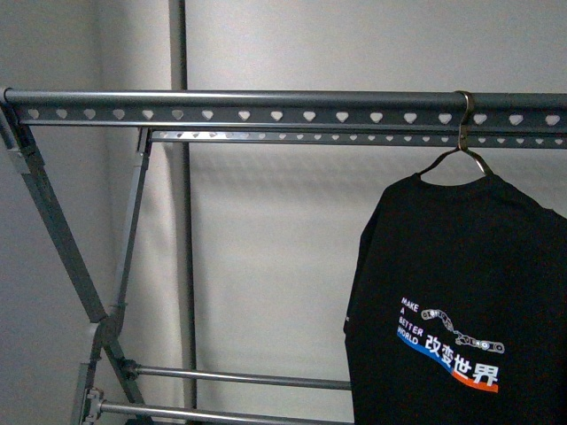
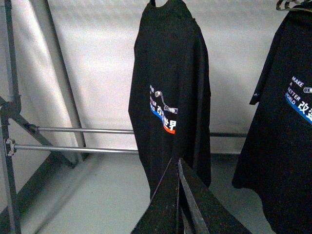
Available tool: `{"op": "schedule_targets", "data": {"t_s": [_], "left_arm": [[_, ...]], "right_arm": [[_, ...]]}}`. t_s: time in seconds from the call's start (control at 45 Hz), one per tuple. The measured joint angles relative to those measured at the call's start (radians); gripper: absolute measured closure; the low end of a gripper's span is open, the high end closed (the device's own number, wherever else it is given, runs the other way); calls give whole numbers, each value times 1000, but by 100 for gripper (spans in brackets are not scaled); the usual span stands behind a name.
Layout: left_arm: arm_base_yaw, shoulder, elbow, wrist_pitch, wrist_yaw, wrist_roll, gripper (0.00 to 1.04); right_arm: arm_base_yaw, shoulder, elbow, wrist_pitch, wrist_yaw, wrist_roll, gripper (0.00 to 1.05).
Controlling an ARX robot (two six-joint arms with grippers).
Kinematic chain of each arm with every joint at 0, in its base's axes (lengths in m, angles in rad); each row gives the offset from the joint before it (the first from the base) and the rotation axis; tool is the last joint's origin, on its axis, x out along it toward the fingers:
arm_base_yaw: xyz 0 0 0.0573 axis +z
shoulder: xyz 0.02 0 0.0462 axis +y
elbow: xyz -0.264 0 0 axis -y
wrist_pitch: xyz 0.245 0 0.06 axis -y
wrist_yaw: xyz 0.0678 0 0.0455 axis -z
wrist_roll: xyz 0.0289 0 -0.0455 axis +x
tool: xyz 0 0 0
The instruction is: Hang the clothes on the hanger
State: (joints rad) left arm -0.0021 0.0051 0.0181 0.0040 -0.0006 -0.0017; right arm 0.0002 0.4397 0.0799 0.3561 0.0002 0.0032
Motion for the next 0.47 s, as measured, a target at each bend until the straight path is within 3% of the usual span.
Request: {"op": "schedule_targets", "data": {"t_s": [0.133, 0.156, 0.2, 0.289, 0.467], "left_arm": [[0, 0, 0, 0, 0, 0, 101], [0, -1, 0, 0, 0, 0, 101], [0, -1, 0, 0, 0, 0, 99], [0, -1, 0, 0, 0, 0, 74], [0, -1, 0, 0, 0, 0, 35]], "right_arm": [[0, -69, -24, -41, 0, 0, 102], [0, -222, -74, -132, 0, 0, 102], [0, -233, -74, -144, 0, -2, 99], [0, -237, -74, -146, 0, -2, 75], [0, -237, -74, -146, 0, -2, 36]]}}
